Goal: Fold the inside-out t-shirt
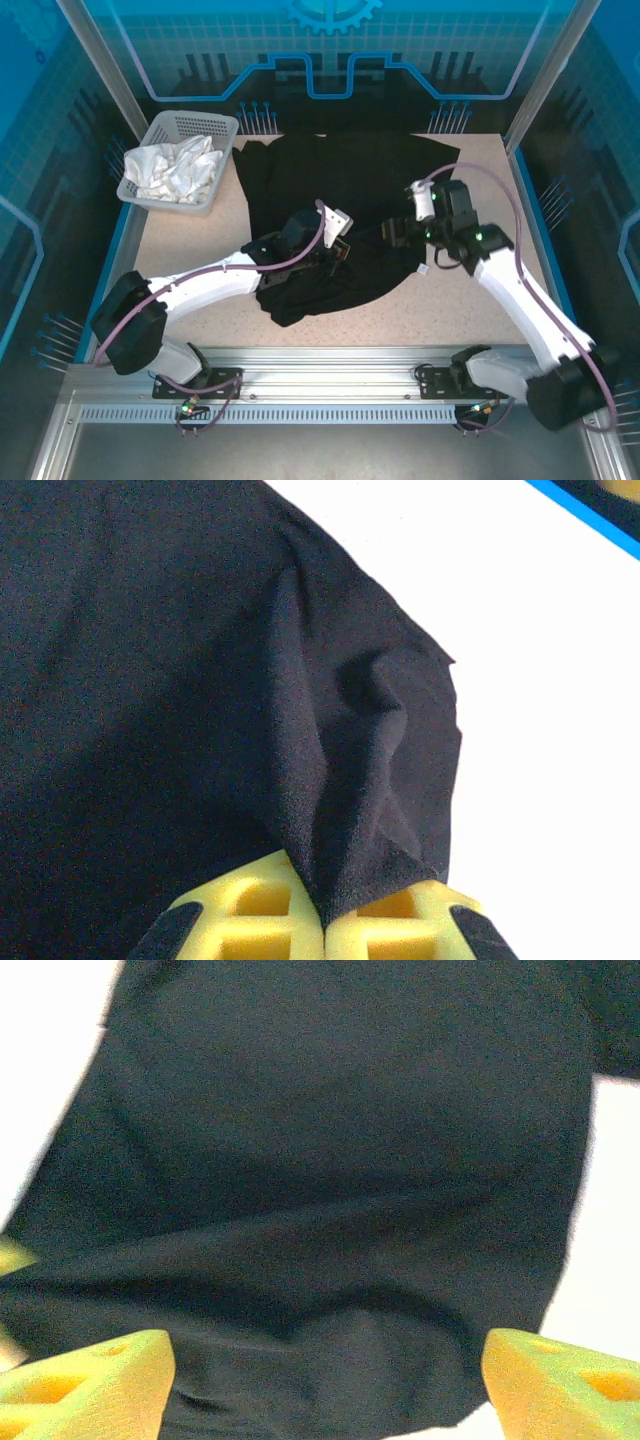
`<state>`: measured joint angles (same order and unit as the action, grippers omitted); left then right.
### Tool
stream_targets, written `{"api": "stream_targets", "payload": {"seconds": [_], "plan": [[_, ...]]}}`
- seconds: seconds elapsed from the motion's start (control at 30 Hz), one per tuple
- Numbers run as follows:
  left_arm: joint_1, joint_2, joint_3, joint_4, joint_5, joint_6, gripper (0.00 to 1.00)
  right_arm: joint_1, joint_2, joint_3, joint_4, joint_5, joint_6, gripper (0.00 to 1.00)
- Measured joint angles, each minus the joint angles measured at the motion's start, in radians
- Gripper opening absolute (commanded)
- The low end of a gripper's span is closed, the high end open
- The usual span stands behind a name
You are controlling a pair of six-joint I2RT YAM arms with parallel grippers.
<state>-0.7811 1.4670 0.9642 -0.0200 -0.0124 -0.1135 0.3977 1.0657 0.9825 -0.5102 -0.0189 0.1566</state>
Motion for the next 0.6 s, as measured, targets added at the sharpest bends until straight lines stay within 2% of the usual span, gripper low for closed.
{"api": "stream_targets", "payload": {"seconds": [0.13,0.23,0.3,0.37,0.6], "plan": [[0.034,-0.023,0.013,-0.031,0.044,-0.035,0.0,0.219,-0.122,-0.165,0.224,-0.019,-0.077,0.8],[0.063,-0.027,0.04,-0.061,0.08,-0.057,0.0,0.394,-0.076,-0.296,0.404,0.006,-0.15,0.79],[0.077,-0.035,0.058,-0.088,0.106,-0.071,0.0,0.495,0.011,-0.373,0.522,0.031,-0.201,0.78],[0.085,-0.044,0.076,-0.113,0.129,-0.073,0.0,0.53,0.101,-0.41,0.613,0.053,-0.233,0.77],[0.104,-0.07,0.146,-0.204,0.211,-0.103,0.0,0.531,0.391,-0.423,0.947,0.188,-0.32,0.71]]}}
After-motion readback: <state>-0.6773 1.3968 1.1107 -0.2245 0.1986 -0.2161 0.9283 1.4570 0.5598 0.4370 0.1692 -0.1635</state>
